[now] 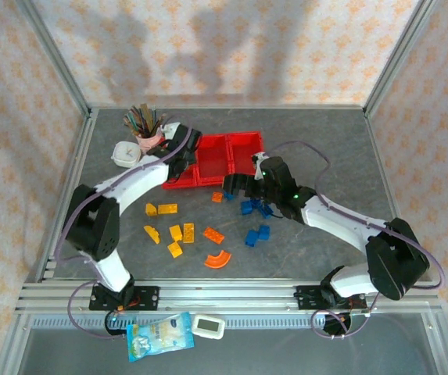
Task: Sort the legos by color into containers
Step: Place the lego in the container.
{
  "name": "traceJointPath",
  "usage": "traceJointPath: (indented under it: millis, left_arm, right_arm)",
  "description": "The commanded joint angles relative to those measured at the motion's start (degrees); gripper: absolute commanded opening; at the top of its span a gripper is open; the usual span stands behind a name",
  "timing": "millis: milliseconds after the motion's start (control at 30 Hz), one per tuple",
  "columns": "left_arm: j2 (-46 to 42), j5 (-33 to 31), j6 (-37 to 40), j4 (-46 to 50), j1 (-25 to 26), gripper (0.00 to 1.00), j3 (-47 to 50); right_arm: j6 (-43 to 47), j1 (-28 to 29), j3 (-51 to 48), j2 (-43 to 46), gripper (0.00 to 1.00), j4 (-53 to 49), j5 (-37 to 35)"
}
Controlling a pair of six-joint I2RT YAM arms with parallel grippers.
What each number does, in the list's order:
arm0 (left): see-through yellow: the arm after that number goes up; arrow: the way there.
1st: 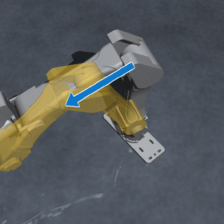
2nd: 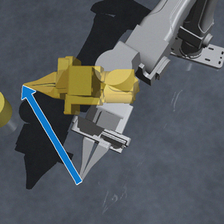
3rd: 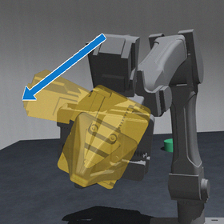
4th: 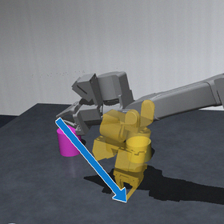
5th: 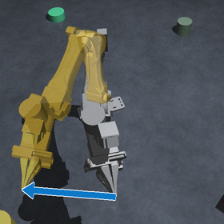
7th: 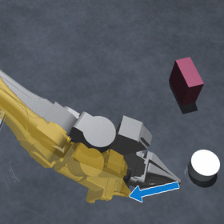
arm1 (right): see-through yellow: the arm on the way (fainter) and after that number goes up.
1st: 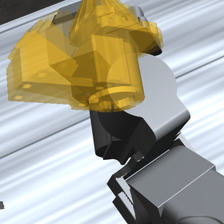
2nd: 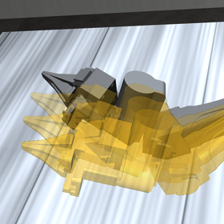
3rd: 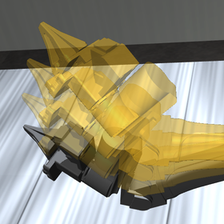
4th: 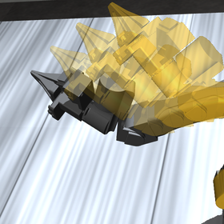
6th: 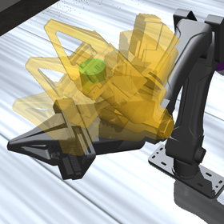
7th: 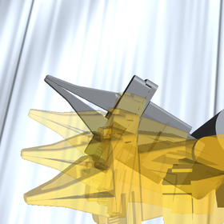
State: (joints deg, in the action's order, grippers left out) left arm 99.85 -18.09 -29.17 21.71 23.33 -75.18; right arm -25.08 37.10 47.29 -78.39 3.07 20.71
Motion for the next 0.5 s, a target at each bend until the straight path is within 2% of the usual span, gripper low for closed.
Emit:
traceJointPath:
  millis: [0,300,467]
  left_arm:
    - [3.73,0.12,3.88,2.01,-1.62,0.29,-5.03]
    - [9.13,0.40,4.64,4.46,-2.90,0.35,-9.10]
    - [9.10,-0.06,5.07,6.08,-3.01,0.43,-9.62]
  right_arm:
    - [0.24,0.35,2.63,-0.01,1.00,1.06,-2.15]
    - [1.26,0.34,3.33,0.33,1.00,0.11,-2.83]
    - [1.54,0.34,3.43,0.75,1.00,-0.24,-3.09]
